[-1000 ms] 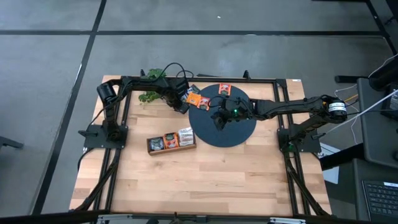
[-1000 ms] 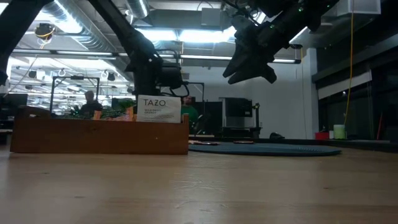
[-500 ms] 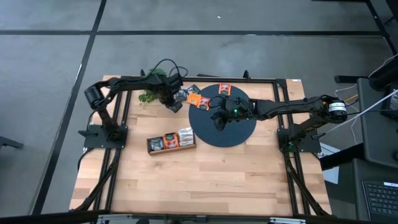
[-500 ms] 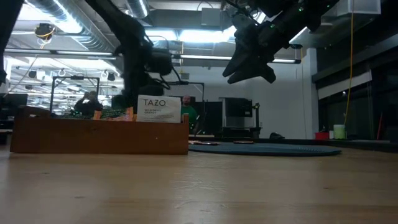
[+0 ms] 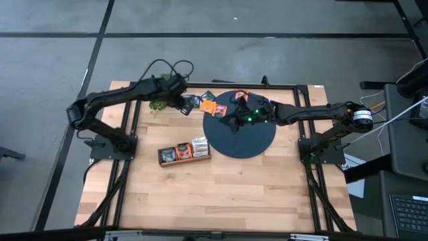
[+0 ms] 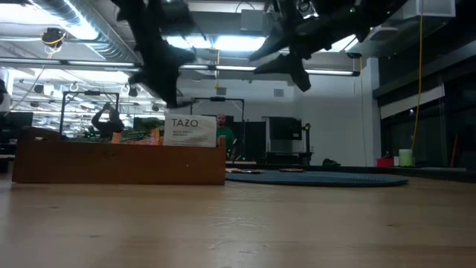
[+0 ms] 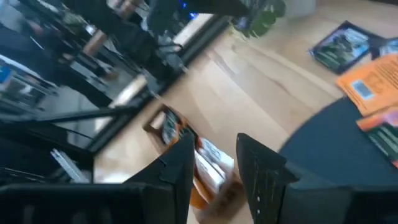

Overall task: Pick & Place Tea
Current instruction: Put the purple tea bag into the left section of the wooden organizer

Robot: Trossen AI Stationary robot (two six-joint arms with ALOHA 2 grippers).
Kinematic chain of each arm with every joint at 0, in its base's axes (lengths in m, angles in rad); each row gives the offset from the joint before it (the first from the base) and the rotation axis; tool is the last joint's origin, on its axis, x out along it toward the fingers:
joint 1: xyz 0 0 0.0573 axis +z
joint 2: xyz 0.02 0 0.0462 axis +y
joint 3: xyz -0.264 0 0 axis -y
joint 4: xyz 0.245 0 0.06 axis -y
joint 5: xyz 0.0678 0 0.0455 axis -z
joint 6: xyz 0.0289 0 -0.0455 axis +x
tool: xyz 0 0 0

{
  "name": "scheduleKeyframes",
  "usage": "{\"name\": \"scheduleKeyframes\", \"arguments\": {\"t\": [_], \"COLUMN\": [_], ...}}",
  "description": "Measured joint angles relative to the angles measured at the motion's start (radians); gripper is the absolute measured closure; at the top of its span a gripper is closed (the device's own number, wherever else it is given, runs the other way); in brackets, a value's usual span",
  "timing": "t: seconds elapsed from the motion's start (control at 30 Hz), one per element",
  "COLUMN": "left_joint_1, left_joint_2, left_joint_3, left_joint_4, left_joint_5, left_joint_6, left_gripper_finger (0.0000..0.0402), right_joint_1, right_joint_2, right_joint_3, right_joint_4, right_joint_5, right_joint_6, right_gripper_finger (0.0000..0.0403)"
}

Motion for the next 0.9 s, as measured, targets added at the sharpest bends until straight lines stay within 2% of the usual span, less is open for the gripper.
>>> {"name": "scheduleKeyframes", "arguments": {"t": [0.17, 0.4, 0.5, 0.9], "left_joint_1": [-0.067, -0.180, -0.214, -0.261], "left_joint_2": [-0.072, -0.062, -0.043, -0.038], "left_joint_3": [0.001, 0.004, 0.004, 0.004], "left_joint_4": [0.068, 0.390, 0.454, 0.506], "left_joint_5": [-0.069, -0.123, -0.172, -0.218], "left_joint_6": [-0.104, -0.154, -0.155, -0.210], "left_gripper_finger": [0.0390, 0.0390, 0.0390, 0.0390], "right_joint_1": [-0.025, -0.033, -0.033, -0.033], "right_joint_2": [0.000, 0.000, 0.000, 0.000], "right_joint_3": [0.000, 0.000, 0.000, 0.000], "right_joint_4": [0.109, 0.201, 0.201, 0.258], "right_joint_5": [-0.048, -0.051, -0.050, 0.141], "right_joint_6": [0.024, 0.014, -0.006, -0.112], "right_gripper_finger": [0.0281, 0.0281, 0.0281, 0.0281]}}
